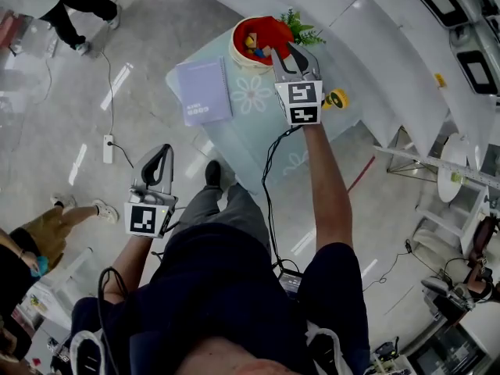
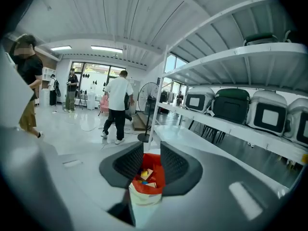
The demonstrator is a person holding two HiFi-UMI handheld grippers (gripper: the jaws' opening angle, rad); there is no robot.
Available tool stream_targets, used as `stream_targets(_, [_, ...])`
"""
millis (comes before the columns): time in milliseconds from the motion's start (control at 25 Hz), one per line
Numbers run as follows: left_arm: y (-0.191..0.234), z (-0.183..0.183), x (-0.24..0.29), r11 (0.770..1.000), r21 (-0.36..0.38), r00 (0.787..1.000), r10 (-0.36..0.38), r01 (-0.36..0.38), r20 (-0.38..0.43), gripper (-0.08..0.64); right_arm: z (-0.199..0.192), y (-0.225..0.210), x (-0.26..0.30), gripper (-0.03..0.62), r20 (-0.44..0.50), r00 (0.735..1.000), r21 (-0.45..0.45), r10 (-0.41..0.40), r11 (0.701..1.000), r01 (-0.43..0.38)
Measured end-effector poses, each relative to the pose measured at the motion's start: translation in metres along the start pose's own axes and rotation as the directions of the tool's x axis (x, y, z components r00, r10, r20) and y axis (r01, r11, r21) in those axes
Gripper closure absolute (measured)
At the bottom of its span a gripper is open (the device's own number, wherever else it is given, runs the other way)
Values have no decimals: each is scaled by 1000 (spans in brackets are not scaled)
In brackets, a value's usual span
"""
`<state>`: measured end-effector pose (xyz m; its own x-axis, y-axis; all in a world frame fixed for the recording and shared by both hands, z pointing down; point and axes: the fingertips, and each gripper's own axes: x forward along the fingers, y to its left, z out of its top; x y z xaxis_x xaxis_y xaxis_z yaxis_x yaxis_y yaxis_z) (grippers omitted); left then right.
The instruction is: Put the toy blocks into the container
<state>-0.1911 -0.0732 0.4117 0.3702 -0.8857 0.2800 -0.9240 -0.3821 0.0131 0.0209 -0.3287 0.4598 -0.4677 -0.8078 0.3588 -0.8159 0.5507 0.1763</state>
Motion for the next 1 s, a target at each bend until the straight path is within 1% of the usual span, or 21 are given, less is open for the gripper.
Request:
stream_targets(80, [-3, 3, 1, 1000, 2, 1000, -7, 7, 7, 558, 6, -1, -9, 500, 20, 1000, 5, -11, 1000, 11])
stream_targets(280, [-9, 7, 3, 1000, 7, 1000, -20, 19, 23, 558, 11, -2, -31, 531, 43, 999, 40, -27, 999, 26])
stream_targets(320, [-10, 9, 3, 1000, 7, 999, -22, 22, 25, 558, 14, -3, -36, 543, 51, 998, 47, -34, 998, 31])
stream_targets(400, [-11, 11, 4, 1000, 11, 999, -28, 27, 29, 558, 21, -3, -47, 585, 75, 996, 57, -48, 997, 43])
stream_targets(440, [-12, 12, 4, 999, 13, 999, -31, 31, 31, 558, 24, -2, -53, 592, 86, 995, 61, -52, 997, 47])
stream_targets(720, [-20, 17, 4, 999, 18, 998, -48, 47, 50, 558, 37, 4, -93, 592, 132, 989, 95, -72, 994, 59])
stream_targets(1000, [-26, 25, 2, 998, 26, 996, -63, 61, 69, 558, 42, 9, -138, 594, 153, 982, 129, -112, 987, 92])
